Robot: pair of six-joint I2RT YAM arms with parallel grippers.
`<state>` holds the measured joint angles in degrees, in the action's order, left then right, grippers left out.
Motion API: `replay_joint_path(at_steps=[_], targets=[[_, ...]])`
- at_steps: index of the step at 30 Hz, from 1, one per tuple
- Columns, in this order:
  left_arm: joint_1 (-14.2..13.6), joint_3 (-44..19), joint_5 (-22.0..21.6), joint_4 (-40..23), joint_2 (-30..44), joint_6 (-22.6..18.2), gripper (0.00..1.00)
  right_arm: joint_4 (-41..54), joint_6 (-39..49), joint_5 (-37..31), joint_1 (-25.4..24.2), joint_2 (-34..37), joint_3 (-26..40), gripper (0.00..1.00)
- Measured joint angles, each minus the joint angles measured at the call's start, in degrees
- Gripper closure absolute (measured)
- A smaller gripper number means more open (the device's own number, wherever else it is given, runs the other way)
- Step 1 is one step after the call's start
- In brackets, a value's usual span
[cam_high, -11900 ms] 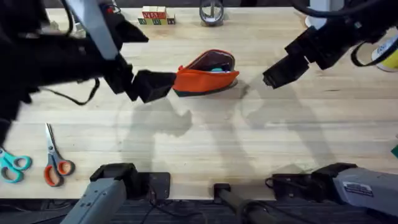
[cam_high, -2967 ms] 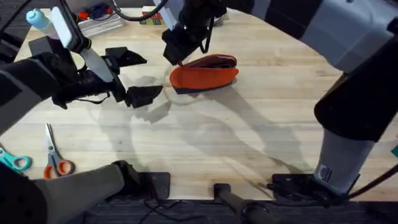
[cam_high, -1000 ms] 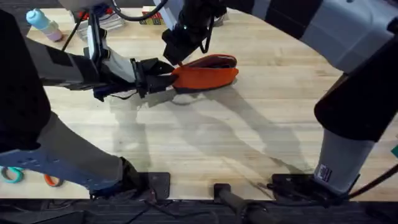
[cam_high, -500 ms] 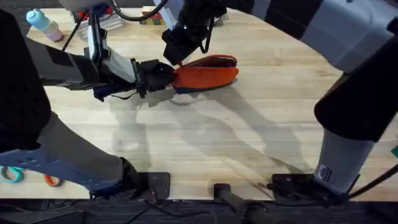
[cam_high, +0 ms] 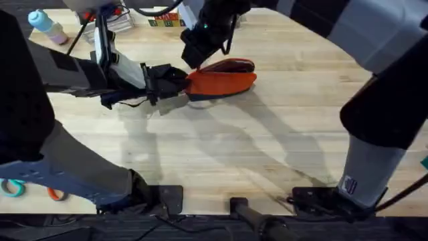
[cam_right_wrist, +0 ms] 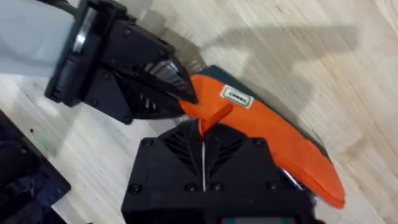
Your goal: Unzip the bag, pick up the pens from the table one at a time and place them inside, then zip the bag closed.
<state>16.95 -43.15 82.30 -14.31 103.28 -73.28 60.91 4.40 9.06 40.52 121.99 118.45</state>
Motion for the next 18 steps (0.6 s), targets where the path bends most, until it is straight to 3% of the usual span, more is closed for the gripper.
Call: replay_joint_path(at_steps=[18], targets=[[0.0, 0.0, 0.0, 0.0, 0.0, 0.0, 0.958, 5.1, -0.2, -0.7, -6.5, 0.0, 0.3, 0.972]])
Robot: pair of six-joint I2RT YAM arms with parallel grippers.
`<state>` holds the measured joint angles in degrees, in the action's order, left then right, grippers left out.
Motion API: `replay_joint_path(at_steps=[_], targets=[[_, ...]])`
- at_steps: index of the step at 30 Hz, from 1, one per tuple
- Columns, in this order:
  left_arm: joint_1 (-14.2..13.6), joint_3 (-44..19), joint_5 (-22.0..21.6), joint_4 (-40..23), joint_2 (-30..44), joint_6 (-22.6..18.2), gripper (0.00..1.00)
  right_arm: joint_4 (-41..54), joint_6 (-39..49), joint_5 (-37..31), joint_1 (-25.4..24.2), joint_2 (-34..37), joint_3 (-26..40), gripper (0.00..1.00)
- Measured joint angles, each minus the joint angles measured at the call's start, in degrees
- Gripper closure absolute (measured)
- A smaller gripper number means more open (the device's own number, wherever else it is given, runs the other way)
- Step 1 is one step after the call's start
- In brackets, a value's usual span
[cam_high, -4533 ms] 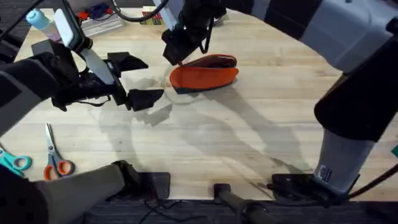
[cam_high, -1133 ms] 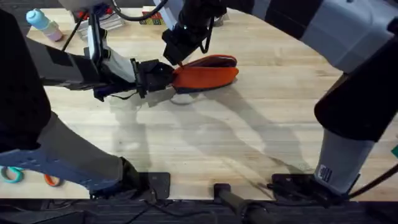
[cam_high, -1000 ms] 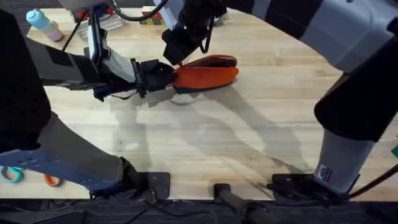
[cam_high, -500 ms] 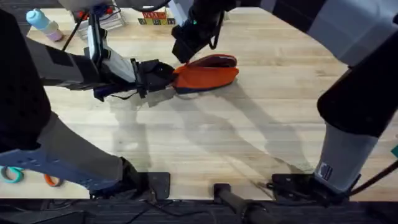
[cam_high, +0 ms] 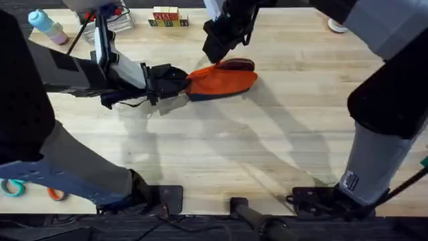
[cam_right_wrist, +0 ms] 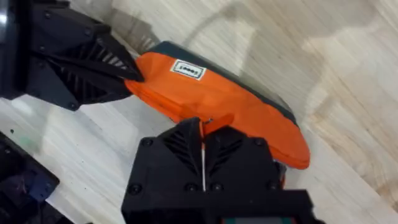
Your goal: Unzip the bag, pick up the pens from the table one at a time and place them inside, then zip the bag closed.
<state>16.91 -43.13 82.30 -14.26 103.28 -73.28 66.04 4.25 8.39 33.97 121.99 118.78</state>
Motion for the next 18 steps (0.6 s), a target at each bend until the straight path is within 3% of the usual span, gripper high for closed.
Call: replay_joint_path(at_steps=[18], targets=[[0.0, 0.0, 0.0, 0.0, 0.0, 0.0, 0.958, 2.7, 0.0, 0.2, -2.7, 0.0, 0.0, 0.972]])
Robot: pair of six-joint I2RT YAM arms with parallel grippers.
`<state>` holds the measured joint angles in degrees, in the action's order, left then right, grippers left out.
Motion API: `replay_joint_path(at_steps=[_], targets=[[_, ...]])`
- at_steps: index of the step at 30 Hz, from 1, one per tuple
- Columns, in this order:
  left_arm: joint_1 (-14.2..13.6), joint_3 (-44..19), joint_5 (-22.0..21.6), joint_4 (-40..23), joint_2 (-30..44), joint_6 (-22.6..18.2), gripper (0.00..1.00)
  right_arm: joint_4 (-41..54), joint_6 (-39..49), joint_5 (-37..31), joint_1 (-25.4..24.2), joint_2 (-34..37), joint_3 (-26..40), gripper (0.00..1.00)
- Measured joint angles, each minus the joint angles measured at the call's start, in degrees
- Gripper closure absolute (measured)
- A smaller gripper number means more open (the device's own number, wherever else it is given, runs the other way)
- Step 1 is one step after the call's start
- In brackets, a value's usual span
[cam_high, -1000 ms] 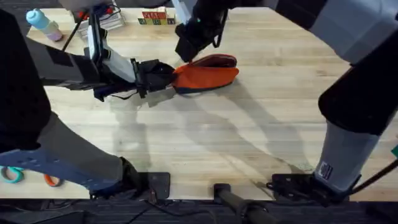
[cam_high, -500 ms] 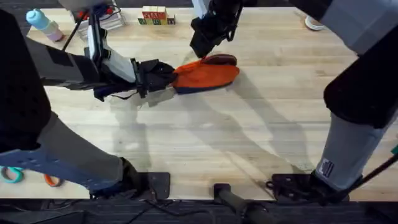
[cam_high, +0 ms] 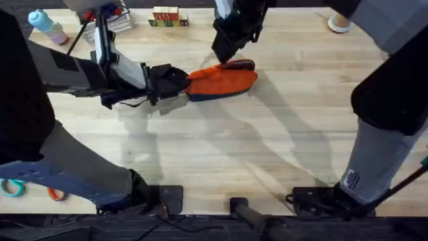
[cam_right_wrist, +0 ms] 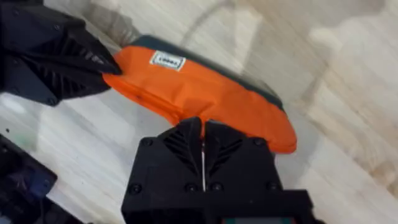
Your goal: Unzip the bag, pick up the pens from the table one at a time and place them inside, then zip the bag closed.
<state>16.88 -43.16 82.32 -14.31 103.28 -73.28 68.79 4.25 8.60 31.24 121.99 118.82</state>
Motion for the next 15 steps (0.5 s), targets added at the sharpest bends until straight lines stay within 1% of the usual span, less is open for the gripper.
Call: replay_joint_path(at_steps=[5, 9, 15], targets=[[-0.1, 0.0, 0.0, 0.0, 0.0, 0.0, 0.958, 2.7, 0.0, -1.0, -0.3, 0.0, 0.3, 0.971], [-0.1, 0.0, 0.0, 0.0, 0.0, 0.0, 0.958, 3.6, 0.0, -4.2, -0.8, 0.0, 0.4, 0.971], [-0.1, 0.0, 0.0, 0.0, 0.0, 0.0, 0.959, 4.3, 0.0, -8.7, -3.1, 0.0, 0.4, 0.972]])
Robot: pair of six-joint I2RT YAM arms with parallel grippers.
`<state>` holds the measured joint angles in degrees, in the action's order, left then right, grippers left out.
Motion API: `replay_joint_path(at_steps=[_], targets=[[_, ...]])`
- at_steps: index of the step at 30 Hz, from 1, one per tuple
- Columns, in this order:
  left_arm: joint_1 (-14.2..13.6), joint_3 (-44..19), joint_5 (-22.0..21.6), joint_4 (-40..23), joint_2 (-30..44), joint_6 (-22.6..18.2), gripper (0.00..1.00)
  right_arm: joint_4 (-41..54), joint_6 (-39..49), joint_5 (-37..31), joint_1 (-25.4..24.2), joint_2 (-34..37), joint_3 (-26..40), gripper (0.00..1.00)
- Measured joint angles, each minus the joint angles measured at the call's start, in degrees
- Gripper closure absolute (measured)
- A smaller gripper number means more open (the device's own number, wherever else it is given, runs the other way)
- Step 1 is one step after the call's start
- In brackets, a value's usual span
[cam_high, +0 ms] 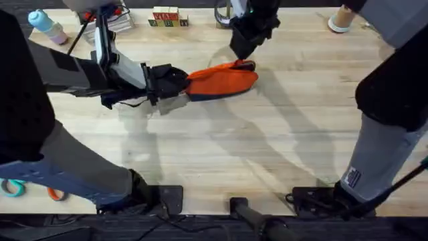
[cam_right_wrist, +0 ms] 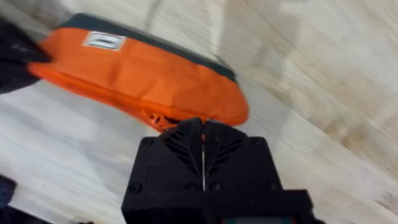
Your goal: Unzip the bag, pick up the pens from the table one at a time and place them inside, then zip the bag closed.
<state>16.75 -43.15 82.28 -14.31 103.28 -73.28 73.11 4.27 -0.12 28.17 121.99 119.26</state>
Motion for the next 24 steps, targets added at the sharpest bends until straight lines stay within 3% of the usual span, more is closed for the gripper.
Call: replay_joint_path(at_steps=[24], targets=[[0.1, 0.0, 0.0, 0.0, 0.0, 0.0, 0.959, 3.2, 0.0, -4.8, -8.7, 0.0, 0.1, 0.971]])
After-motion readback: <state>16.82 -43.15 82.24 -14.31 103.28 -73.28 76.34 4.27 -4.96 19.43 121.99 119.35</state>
